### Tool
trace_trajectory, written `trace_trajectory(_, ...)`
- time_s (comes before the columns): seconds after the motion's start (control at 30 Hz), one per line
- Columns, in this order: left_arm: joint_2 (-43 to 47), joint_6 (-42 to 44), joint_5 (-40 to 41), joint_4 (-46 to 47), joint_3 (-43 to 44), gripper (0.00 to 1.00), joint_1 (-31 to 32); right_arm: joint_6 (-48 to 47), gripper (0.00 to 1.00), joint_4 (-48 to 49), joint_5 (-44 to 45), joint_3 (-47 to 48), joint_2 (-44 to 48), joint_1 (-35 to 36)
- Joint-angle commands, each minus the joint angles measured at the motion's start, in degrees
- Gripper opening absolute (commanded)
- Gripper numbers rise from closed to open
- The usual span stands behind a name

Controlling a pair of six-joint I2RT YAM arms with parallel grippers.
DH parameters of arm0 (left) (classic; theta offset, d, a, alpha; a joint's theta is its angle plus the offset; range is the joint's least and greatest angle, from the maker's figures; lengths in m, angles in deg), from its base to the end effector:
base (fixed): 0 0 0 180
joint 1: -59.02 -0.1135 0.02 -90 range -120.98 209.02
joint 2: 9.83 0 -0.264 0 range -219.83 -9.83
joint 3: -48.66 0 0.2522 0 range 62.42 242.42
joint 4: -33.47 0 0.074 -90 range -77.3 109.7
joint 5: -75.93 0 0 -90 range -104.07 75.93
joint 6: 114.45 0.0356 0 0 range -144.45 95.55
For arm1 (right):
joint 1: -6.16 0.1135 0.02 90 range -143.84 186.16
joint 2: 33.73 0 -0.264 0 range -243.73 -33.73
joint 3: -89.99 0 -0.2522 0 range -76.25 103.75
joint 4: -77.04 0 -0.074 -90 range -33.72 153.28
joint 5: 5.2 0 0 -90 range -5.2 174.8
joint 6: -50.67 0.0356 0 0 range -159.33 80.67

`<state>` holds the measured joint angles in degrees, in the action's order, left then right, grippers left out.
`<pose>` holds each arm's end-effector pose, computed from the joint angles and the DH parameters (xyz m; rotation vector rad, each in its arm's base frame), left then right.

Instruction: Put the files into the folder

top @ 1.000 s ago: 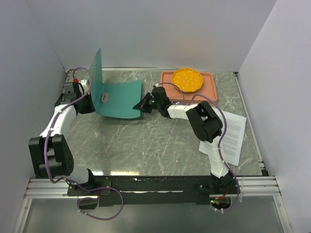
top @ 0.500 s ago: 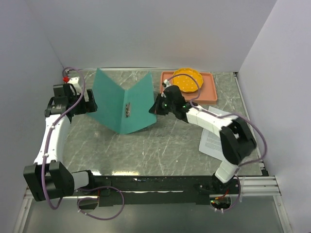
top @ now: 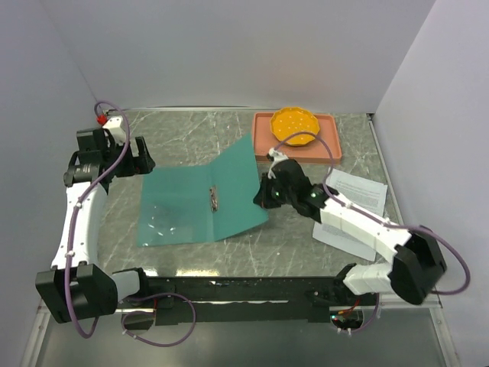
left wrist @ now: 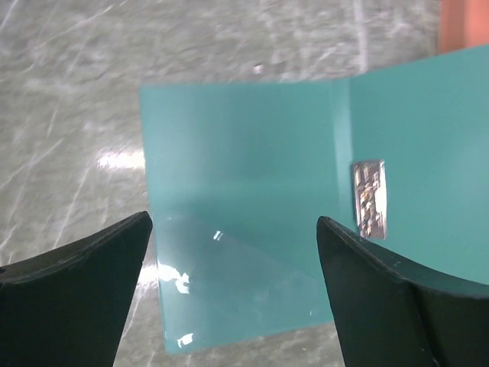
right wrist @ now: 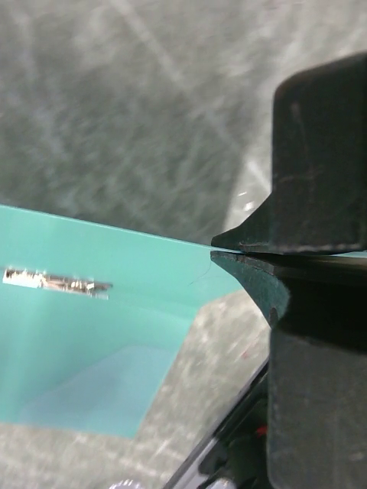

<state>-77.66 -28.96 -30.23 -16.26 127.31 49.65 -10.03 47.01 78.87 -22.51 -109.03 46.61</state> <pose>0.2505 0.0313 0.3374 -0.1191 2.2288 -0.2707 0.2178 0.1905 0.2675 -0.2866 2.3249 0.7550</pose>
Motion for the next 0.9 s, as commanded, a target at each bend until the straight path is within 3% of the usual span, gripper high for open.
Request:
trace_trajectory(0.0,-0.28,2.58,-7.48,-1.56,3.50,0.96,1.01,1.11,0.00,-1.92,5.84,-7.58,10.15,1.83)
trace_trajectory(0.13,0.24,3.89,-6.51,-1.04,1.65,0.96,4.53,2.95,0.00,-3.85,8.21,-12.16,16.58,2.88)
trace_trajectory(0.33,-0.02,7.58,-3.44,-0.16,-0.89,0.96,7.69,6.12,0.00,-9.73,14.54,-14.62,18.79,3.59)
trace_trajectory(0.43,-0.72,9.25,-1.51,1.60,-3.00,0.96,8.22,6.74,0.11,-13.42,16.74,-14.10,18.44,3.67)
trace_trajectory(0.53,-2.29,10.92,0.07,3.35,-4.24,0.96,8.75,8.84,0.56,-19.13,20.51,-12.17,18.62,3.67)
trace_trajectory(0.57,-2.74,11.36,0.34,3.79,-4.41,0.96,9.01,9.37,0.79,-20.71,21.57,-11.64,18.79,3.67)
trace_trajectory(0.63,-4.49,11.98,1.39,4.76,-4.06,0.96,10.58,11.83,0.95,-26.69,25.42,-9.45,19.41,3.76)
trace_trajectory(0.67,-5.02,12.16,2.27,5.11,-3.54,0.96,11.12,12.36,0.99,-29.14,26.75,-8.48,19.41,3.76)
trace_trajectory(0.87,-8.98,12.42,5.00,8.71,-3.01,0.96,15.51,21.40,0.99,-46.90,40.01,0.04,15.90,2.98)
